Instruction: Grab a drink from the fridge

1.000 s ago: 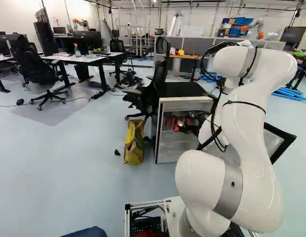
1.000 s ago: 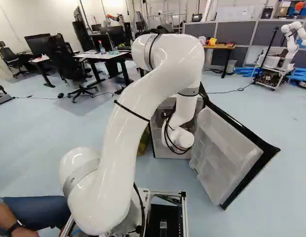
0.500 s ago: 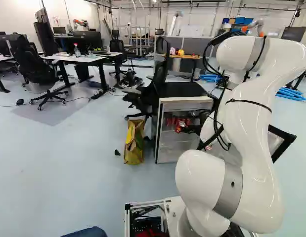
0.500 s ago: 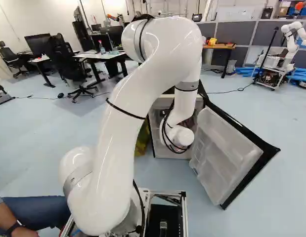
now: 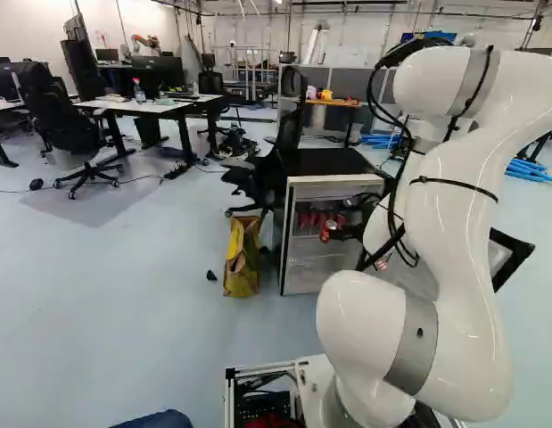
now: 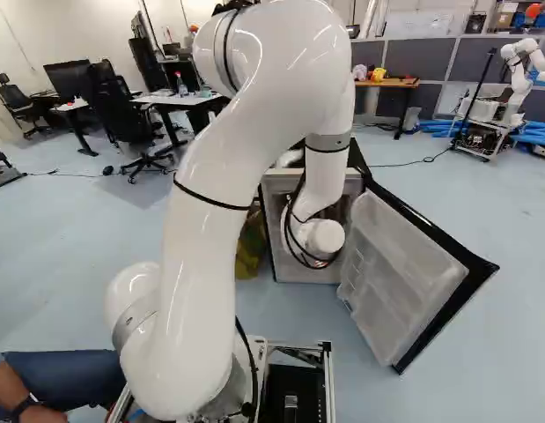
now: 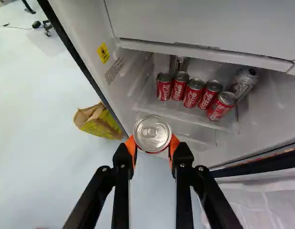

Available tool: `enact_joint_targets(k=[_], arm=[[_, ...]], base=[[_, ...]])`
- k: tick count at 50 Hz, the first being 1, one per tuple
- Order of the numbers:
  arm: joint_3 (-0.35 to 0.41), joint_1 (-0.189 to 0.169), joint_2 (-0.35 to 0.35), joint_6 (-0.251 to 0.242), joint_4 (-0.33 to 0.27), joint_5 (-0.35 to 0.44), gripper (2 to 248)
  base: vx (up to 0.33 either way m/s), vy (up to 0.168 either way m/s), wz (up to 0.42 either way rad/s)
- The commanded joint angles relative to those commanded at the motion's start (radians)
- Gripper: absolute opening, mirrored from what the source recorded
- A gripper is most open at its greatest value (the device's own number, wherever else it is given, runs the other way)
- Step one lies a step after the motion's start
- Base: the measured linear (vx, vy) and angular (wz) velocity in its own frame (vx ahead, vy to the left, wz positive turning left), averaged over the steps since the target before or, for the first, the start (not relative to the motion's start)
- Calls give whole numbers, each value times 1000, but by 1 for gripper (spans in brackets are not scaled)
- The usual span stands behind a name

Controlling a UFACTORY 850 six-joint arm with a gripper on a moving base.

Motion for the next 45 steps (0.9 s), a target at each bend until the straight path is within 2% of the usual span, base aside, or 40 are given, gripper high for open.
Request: enact_joint_targets(k=[25,45], arm=[[48,1,101,0,0,-90,91],[85,1,183,0,0,-92,91]], base=[[0,0,0],[0,0,0]])
